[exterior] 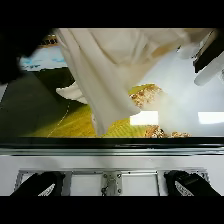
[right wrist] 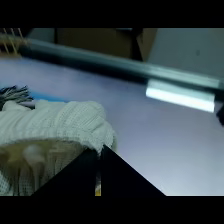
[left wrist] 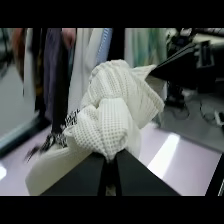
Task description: Fold the clothes and pants, and hang the long-sleeved shirts on hangers.
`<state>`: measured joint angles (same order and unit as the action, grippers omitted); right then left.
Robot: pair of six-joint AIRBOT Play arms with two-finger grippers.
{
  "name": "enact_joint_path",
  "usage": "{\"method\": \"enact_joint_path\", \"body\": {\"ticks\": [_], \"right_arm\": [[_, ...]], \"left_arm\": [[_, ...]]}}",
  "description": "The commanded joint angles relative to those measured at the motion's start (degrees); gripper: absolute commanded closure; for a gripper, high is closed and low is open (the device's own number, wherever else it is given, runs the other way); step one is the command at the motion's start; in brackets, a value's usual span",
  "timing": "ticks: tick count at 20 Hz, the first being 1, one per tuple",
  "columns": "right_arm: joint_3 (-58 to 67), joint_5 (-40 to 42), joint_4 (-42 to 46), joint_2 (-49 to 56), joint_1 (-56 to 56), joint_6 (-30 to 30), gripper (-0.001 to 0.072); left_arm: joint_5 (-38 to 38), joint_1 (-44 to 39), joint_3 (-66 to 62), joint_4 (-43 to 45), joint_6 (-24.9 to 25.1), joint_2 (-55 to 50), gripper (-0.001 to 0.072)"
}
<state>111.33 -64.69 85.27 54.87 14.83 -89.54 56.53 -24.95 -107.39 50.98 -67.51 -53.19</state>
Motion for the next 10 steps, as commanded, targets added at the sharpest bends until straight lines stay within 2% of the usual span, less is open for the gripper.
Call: {"method": "enact_joint_path", "body": {"ticks": [1, 3, 6, 9, 10], "right_arm": [[9.7, 9.2, -6.1, -3.1, -0.1, 0.2, 0.0695], [9.7, 13.2, -8.3, -5.5, -0.1, 0.2, 0.0695], [9.6, 14.9, -8.6, -7.8, -0.1, 0.2, 0.0695], [9.4, 14.7, -8.6, -7.9, -0.1, 0.2, 0.0695], [9.2, 14.3, -9.0, -7.6, -0.1, 0.2, 0.0695]], "left_arm": [[-8.4, -9.8, -10.5, 3.2, -0.6, 0.8, 0.0687], [-13.3, -15.4, -12.6, 7.8, -0.7, 0.7, 0.0688], [-20.1, -21.6, -10.9, 12.5, -0.7, 2.2, 0.0687], [-24.5, -22.6, -3.9, 16.7, -1.2, 5.9, 0.0688], [-24.8, -21.8, -1.6, 18.7, -3.2, 7.1, 0.0688]]}}
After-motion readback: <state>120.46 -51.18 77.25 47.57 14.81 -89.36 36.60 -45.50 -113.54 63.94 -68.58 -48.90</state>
